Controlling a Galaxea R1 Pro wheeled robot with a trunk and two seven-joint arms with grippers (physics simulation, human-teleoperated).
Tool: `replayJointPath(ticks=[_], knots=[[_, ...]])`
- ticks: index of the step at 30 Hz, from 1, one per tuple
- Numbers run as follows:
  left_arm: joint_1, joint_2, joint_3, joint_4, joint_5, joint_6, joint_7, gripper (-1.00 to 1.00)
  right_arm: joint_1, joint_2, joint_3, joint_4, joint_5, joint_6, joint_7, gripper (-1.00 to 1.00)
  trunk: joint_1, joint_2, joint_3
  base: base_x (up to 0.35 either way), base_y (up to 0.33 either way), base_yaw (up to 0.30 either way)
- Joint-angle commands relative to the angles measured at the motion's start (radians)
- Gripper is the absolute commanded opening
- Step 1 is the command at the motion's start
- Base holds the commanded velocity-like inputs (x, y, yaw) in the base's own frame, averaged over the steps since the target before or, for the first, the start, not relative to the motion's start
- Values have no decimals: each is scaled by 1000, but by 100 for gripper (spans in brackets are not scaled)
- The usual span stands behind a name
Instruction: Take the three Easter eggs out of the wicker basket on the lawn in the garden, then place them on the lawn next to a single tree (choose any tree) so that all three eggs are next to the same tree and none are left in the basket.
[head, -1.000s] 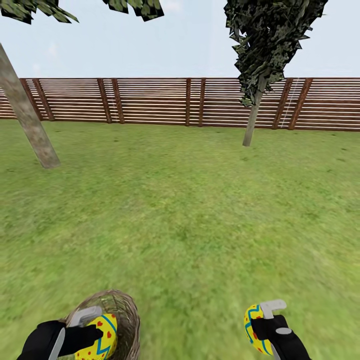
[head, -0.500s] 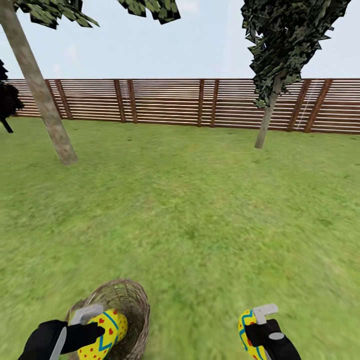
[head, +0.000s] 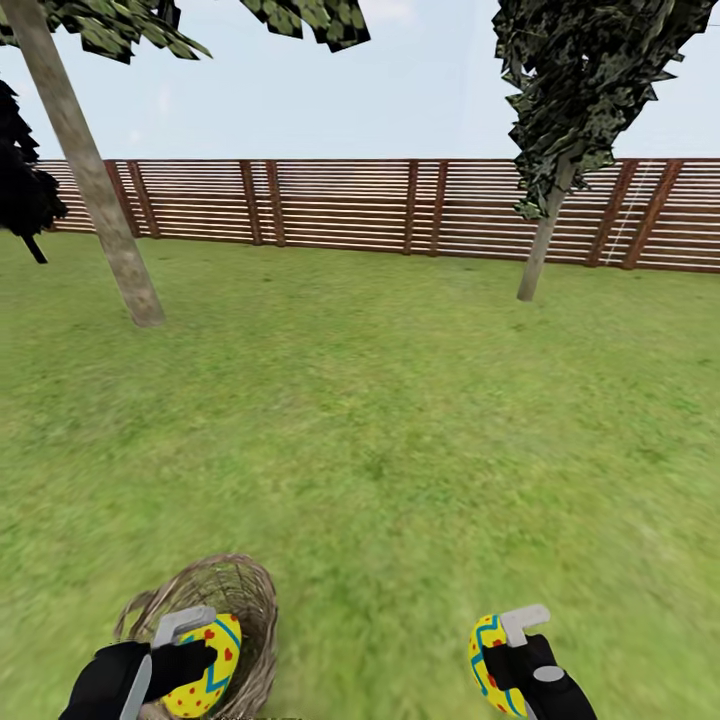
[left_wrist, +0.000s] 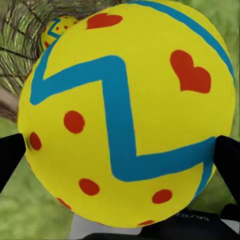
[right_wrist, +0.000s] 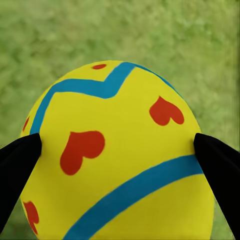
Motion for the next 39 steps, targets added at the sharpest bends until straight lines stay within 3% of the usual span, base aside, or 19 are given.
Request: replayJointPath(ticks=[1,10,39], knots=[[-1,0,2,0,1,0,-4,-100,-1,-1,4,-1,7,8,-4,-100,-4,7,2,0,-311,250],[0,0,3,0,2,-1,-5,-100,0,12,27,2,11,10,-3,-100,-38,70,30,0,-311,263],[0,-2,2,3,3,-4,-5,-100,0,13,30,5,11,9,-4,-100,-150,273,121,0,-311,264]])
